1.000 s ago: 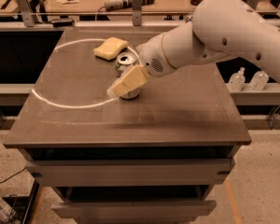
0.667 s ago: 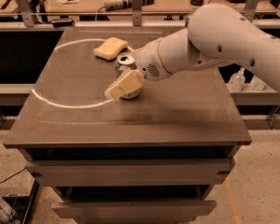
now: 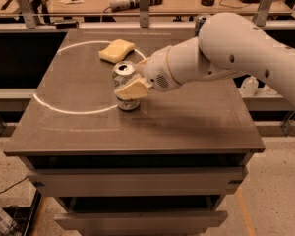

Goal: Move 7up can near sponge

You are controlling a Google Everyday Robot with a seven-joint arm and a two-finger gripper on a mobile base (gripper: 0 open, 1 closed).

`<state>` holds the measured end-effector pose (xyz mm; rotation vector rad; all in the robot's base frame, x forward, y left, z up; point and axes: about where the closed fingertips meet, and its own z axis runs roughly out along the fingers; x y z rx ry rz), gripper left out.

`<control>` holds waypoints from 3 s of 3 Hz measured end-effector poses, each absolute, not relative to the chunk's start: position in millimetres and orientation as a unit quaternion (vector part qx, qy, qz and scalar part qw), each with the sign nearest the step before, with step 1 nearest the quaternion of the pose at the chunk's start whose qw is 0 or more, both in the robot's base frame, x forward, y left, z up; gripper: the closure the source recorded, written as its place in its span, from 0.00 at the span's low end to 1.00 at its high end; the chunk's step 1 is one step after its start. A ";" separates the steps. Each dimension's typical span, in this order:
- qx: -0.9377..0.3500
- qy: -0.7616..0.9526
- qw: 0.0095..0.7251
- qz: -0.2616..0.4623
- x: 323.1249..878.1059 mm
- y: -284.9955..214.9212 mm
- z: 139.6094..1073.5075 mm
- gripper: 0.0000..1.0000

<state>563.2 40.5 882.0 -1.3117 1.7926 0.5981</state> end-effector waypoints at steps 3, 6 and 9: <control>-0.449 0.793 0.370 0.180 651.3 -46.3 913.0 1.00; -0.374 0.822 0.380 0.199 737.5 -37.5 928.6 1.00; -0.345 0.825 0.386 0.226 744.7 5.7 902.3 1.00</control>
Offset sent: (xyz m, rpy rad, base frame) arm 0.1031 -0.1173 0.0486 -0.1384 0.0843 -0.2864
